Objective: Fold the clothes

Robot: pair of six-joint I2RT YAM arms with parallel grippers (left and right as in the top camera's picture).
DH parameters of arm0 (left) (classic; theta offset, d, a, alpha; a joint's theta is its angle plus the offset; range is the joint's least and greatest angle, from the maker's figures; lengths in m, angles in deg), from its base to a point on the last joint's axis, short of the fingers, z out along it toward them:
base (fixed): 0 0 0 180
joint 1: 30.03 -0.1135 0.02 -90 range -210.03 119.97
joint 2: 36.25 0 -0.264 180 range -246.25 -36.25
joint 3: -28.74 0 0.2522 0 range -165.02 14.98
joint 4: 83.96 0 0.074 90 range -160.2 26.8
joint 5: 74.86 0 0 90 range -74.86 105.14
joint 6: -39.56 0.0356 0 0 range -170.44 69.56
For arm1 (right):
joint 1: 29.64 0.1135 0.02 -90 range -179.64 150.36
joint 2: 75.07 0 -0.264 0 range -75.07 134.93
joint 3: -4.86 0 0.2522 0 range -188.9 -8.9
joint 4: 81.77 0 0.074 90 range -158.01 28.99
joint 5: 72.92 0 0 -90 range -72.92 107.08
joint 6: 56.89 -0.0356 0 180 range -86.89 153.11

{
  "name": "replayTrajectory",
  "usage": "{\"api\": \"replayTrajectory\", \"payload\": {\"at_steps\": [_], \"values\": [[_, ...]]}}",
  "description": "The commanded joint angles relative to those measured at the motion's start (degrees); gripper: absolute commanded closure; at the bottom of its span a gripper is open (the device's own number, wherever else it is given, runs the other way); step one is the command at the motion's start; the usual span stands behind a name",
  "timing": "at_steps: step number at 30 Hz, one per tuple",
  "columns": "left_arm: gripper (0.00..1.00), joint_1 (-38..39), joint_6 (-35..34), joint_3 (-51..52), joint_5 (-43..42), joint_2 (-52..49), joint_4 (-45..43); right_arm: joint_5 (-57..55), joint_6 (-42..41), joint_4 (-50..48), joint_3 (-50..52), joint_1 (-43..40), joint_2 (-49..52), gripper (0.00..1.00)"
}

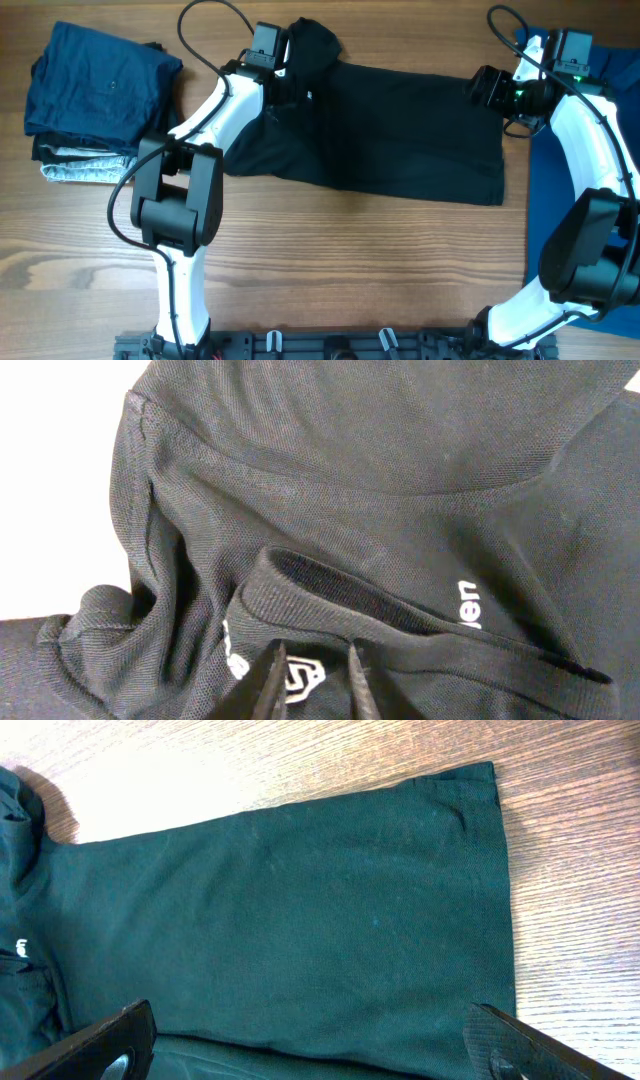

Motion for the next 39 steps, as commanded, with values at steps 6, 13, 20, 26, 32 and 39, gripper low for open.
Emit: {"api": "replayTrajectory", "payload": {"at_steps": [6,13,20,26,32,39], "values": [[0.74,0.0,0.3,-0.5,-0.4,2.7,1.0,0.8,-0.4,-0.1,0.2,0.1,0.4,0.01],[0.55,-5.2,-9.7,-0.7,4.1,23.5,20.2,0.8,-0.4,-0.1,0.2,0.1,0.4,0.00],[0.96,-7.9,-20.3,17.0,3.2,21.8,25.2,0.8,-0.4,-0.1,0.2,0.1,0.4,0.01],[0.96,-7.9,-20.3,32.7,2.2,21.8,5.0,0.8,-0.4,-0.1,0.2,0.1,0.4,0.01],[0.96,-7.9,-20.1,34.9,6.4,21.5,1.4,0.8,-0.4,-0.1,0.2,0.1,0.4,0.00],[0.96,-10.4,-20.3,38.2,9.4,20.1,1.8,0.8,-0.4,-0.1,0.2,0.1,0.4,0.01]]}}
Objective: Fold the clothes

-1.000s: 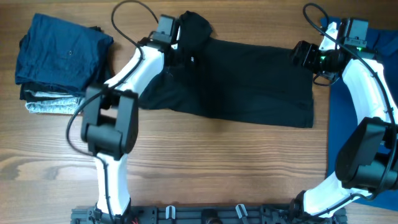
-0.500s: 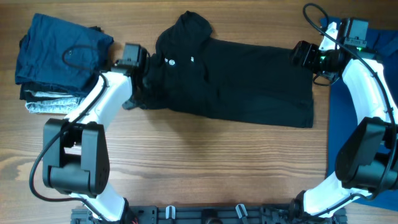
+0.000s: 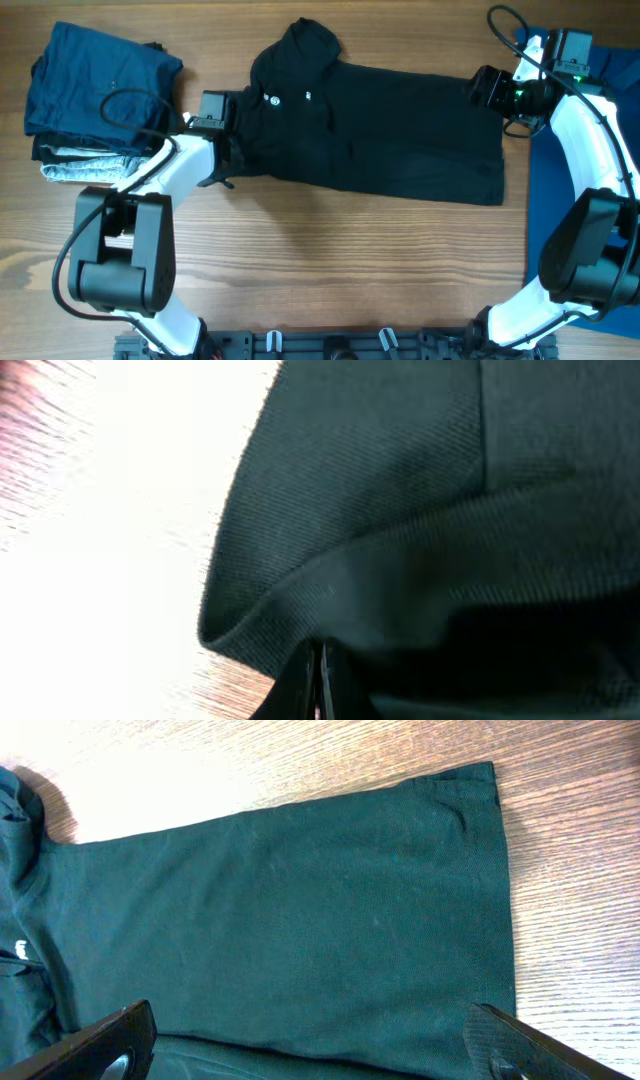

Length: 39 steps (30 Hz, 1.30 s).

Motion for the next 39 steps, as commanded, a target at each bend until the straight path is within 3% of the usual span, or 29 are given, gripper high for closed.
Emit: {"api": "replayTrajectory", "payload": {"at_steps": [1,11,16,18,19,20,21,22,23,24,25,27,28,30,34,39], "values": [[0.96,-2.4,-0.8,3.7,2.0,-1.3,0.2,0.8,-0.4,-0.1,0.2,0.1,0.4,0.00],[0.96,-3.2,0.9,4.4,2.0,1.8,2.4,0.8,-0.4,-0.1,0.2,0.1,0.4,0.00],[0.95,-3.2,1.0,4.3,-4.1,15.3,3.0,1.0,-0.9,-0.2,0.2,0.1,0.4,0.00],[0.93,-3.2,1.0,4.3,-8.0,21.6,3.1,2.0,-7.6,0.2,0.2,0.1,0.4,0.00],[0.94,-3.2,0.9,4.4,-10.6,25.2,3.1,2.9,-13.1,5.2,0.2,0.1,0.4,0.00],[0.95,-3.1,1.0,4.4,-10.7,26.8,3.1,2.8,-13.6,7.2,0.2,0.1,0.4,0.01],[0.94,-3.1,0.9,4.4,-10.7,26.9,3.2,3.1,-12.5,7.7,0.2,0.1,0.3,0.00],[0.86,-3.1,0.9,4.4,-10.7,26.9,3.3,4.1,-10.1,9.7,0.2,0.1,0.3,0.01],[0.82,-3.1,0.9,4.4,-10.7,26.3,3.3,5.0,-3.7,13.2,0.2,0.1,0.3,0.30],[0.82,-3.0,0.9,4.4,-10.7,25.5,3.7,3.6,-3.0,16.6,0.2,0.1,0.3,0.71],[0.70,-3.0,0.9,4.4,-10.7,24.8,4.2,1.7,-3.5,21.1,0.2,0.1,0.3,0.96],[0.57,-3.0,0.9,4.4,-10.7,24.2,5.0,-3.8,-8.5,26.7,0.2,0.1,0.3,0.96],[0.46,-3.0,0.9,4.4,-10.7,24.2,5.5,-8.5,-12.2,27.7,0.2,0.1,0.3,0.96],[0.00,-3.0,0.9,4.4,-10.7,24.2,5.5,-12.5,-15.5,27.6,0.2,0.1,0.4,0.96],[0.00,-3.0,0.9,4.4,-10.7,24.2,5.5,-12.6,-16.8,26.1,2.3,0.8,1.3,0.96],[0.00,-3.0,0.9,4.4,-10.7,24.2,5.5,-12.7,-16.3,12.3,12.8,1.5,1.4,0.96]]}}
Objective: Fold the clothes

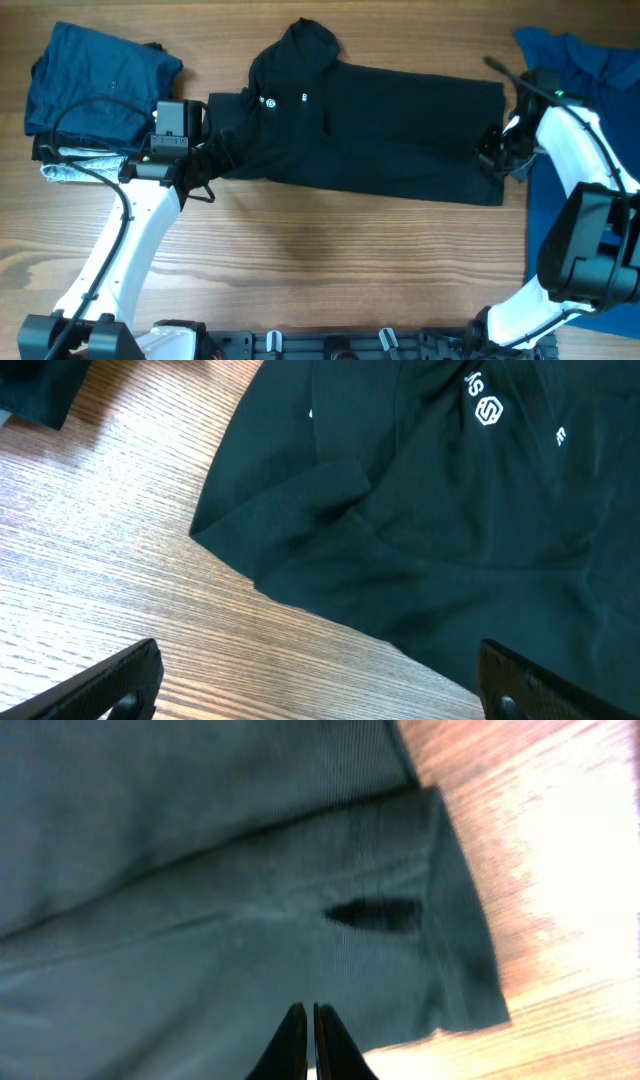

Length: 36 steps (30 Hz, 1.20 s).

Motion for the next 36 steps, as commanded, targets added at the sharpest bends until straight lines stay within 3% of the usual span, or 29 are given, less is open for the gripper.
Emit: {"api": "replayTrajectory", "payload": {"at_steps": [1,11,18,23,31,36], "values": [[0.00,-0.3,0.1,-0.2,-0.5,-0.4,0.0,-1.4,-0.8,-6.3,4.5,0.2,1.0,0.96],[0.00,-0.2,0.1,-0.2,-0.5,-0.4,0.0,-1.6,-0.9,-20.1,10.4,0.2,1.0,0.96],[0.00,-0.2,0.1,-0.2,-0.5,-0.4,0.0,-1.6,-0.7,-21.3,8.8,0.2,0.9,0.96],[0.00,-0.2,0.1,-0.2,-0.5,-0.4,0.0,-1.6,2.2,-27.3,8.8,0.2,0.9,0.96],[0.00,-0.2,0.1,-0.2,-0.5,-0.4,0.0,-7.4,7.1,-37.1,8.0,0.2,0.3,0.79],[0.00,-0.2,0.1,-0.2,-0.5,-0.4,0.0,-6.2,9.7,-27.4,0.8,0.2,-11.9,0.73]]}}
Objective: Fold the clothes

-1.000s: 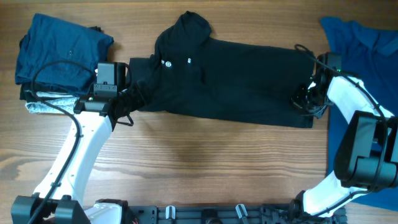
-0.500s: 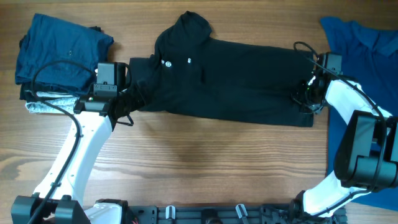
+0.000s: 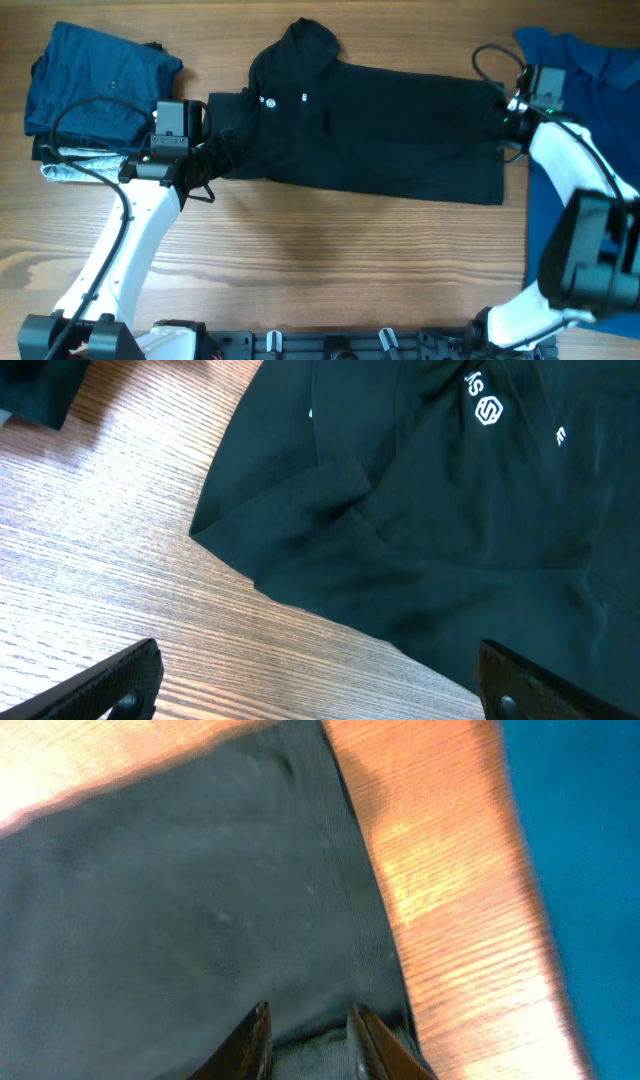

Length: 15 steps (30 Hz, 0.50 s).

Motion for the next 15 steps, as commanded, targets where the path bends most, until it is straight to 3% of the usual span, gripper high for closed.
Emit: {"api": "replayTrajectory", "payload": {"at_steps": [1,5,10,12,13,15], "values": [[0.00,-0.2,0.1,-0.2,-0.5,-0.4,0.0,0.9,2.4,4.3,-4.4,0.2,-11.1,0.72],[0.00,-0.2,0.1,-0.2,-0.5,-0.4,0.0,5.6,7.7,12.6,-7.8,0.2,-22.0,0.71],[0.00,-0.2,0.1,-0.2,-0.5,-0.4,0.0,8.3,9.6,25.6,-24.7,0.2,-20.0,0.68],[0.00,-0.2,0.1,-0.2,-0.5,-0.4,0.0,8.3,10.3,27.3,-30.6,0.2,-17.2,0.64],[0.00,-0.2,0.1,-0.2,-0.5,-0.4,0.0,8.3,10.5,27.8,-33.0,0.2,-14.8,0.53],[0.00,-0.2,0.1,-0.2,-0.5,-0.4,0.0,7.8,10.6,27.0,-34.3,0.2,-10.0,0.47]]}}
